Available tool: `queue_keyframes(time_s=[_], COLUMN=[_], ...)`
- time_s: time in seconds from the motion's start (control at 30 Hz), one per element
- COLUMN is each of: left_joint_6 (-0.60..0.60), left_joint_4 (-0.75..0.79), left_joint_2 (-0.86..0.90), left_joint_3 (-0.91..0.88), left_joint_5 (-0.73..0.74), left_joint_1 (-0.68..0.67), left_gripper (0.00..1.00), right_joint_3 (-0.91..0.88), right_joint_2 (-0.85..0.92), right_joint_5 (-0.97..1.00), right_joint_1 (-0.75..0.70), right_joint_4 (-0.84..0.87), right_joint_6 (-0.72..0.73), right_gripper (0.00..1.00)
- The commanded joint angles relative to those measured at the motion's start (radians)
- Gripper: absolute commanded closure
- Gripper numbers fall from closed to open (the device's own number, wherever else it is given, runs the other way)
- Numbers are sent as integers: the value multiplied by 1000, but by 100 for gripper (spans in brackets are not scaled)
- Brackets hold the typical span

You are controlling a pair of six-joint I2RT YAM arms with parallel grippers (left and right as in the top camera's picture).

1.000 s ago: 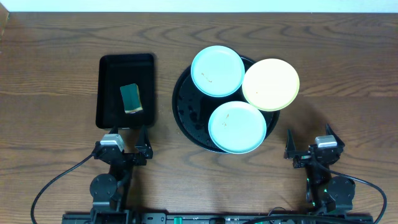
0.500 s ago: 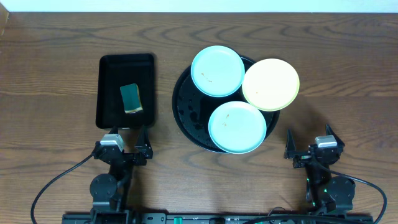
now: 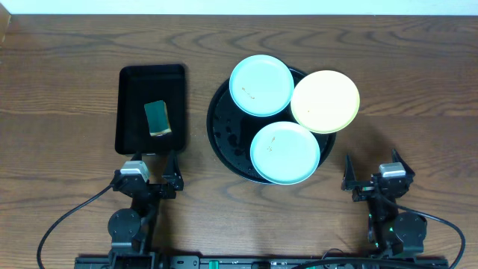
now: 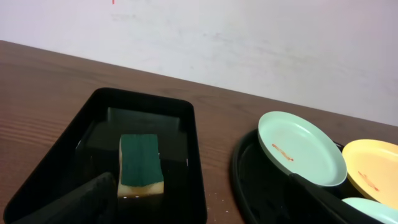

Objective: Clean dirty plates on tray and stack at the side

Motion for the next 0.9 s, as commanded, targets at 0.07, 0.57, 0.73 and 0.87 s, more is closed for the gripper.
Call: queue_keyframes(time_s=[0.07,0.57,0.73,0.87], left_joint_6=[-8,-8,-8,-8], left_joint_4=[-47,-47,-47,-47], left_joint_2=[-6,-6,-6,-6], left_joint_3=[-8,-8,-8,-8], left_joint_5=[19,18,18,18], left_joint_1=[-1,-1,-1,-1], left_gripper=[14,14,14,14], right_joint_3=[13,897,1316,1495], right_joint_2=[-5,666,1038,1219], right_joint_5=[-129,-182,-286,-498], right_joint_1=[1,1,1,1], right_joint_4=[-13,-657,-1014,-1153], right_joint_6=[4,-10,29,133], right_gripper=[1,1,1,1])
